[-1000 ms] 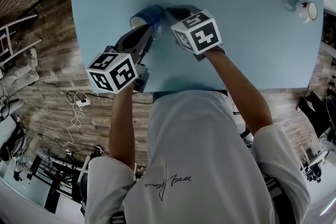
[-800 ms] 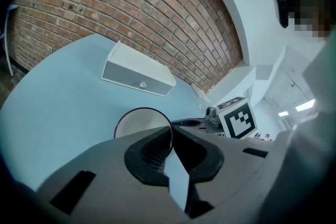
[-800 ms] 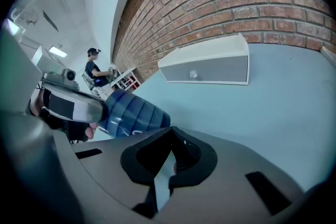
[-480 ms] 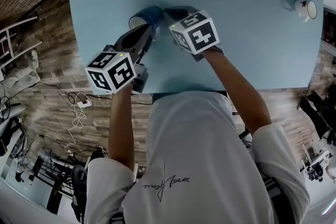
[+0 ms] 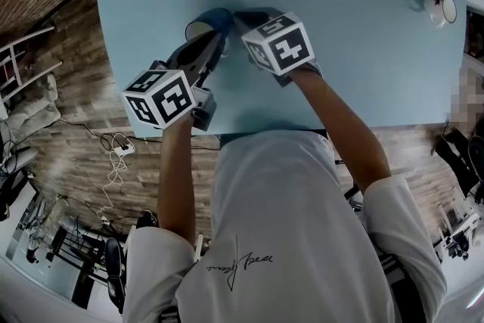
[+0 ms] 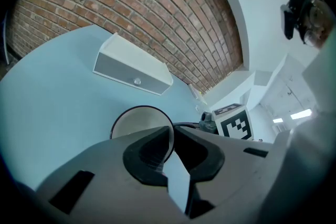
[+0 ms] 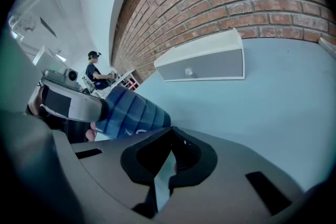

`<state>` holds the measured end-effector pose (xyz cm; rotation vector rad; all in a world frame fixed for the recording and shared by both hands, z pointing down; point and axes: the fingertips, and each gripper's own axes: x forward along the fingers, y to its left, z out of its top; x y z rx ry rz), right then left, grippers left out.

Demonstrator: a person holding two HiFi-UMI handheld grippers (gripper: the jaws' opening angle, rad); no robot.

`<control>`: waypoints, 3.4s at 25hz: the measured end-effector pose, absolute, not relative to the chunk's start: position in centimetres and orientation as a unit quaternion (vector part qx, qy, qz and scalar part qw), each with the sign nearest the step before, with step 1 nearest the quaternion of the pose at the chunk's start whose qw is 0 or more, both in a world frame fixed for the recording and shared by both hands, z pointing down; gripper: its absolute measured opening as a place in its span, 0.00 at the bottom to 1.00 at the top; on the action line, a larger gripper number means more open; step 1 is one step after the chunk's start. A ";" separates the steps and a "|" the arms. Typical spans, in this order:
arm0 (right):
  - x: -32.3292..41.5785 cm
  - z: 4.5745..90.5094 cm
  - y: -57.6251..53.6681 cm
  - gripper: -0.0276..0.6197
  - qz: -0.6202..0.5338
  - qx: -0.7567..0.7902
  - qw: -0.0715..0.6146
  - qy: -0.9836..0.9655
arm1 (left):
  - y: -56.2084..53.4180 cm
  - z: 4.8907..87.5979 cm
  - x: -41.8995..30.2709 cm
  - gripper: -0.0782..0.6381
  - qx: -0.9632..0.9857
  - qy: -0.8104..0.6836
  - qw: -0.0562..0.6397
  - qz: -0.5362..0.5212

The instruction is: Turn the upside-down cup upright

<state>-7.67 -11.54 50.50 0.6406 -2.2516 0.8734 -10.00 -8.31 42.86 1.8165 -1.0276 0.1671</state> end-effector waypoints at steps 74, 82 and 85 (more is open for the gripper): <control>-5.2 49.4 -11.2 0.08 0.334 0.259 0.306 -0.853 | -9.0 40.5 -8.7 0.16 0.761 -0.420 0.493 0.040; -4.8 47.8 -10.4 0.08 0.314 0.256 0.308 -0.861 | -7.7 39.6 -8.2 0.15 0.759 -0.425 0.493 0.017; -4.6 46.7 -9.7 0.07 0.297 0.246 0.313 -0.868 | -7.4 38.7 -8.5 0.14 0.755 -0.433 0.493 -0.003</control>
